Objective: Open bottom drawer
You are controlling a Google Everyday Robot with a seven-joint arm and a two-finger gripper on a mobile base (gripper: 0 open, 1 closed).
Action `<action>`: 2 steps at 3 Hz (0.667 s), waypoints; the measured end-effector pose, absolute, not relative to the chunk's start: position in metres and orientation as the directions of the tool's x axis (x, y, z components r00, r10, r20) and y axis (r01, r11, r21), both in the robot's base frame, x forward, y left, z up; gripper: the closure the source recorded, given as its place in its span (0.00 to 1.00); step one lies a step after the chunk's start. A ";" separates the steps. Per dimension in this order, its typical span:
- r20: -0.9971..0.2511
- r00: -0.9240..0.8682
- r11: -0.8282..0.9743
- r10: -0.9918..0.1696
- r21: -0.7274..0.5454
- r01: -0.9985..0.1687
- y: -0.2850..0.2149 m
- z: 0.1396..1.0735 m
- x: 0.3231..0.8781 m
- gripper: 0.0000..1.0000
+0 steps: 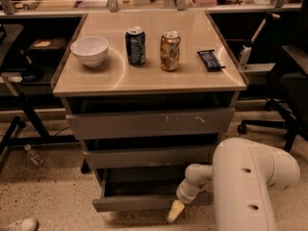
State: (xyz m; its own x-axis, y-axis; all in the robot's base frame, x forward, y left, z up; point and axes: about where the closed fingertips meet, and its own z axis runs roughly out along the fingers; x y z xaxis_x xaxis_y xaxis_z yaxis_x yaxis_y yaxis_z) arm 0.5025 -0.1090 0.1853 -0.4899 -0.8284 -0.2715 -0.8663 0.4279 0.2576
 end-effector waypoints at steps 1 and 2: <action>-0.213 -0.509 0.436 -0.834 0.310 -0.845 -0.113 0.197 0.461 0.00; -0.164 -0.524 0.450 -0.836 0.342 -0.825 -0.118 0.207 0.434 0.00</action>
Offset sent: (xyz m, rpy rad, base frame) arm -0.0963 -0.0170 0.0372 -0.0851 0.1795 -0.0177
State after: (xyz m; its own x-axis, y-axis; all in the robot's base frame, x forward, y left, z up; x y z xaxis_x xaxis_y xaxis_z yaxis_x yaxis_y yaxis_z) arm 0.4340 -0.1181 0.2073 -0.5235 -0.8360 -0.1645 -0.8253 0.4497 0.3415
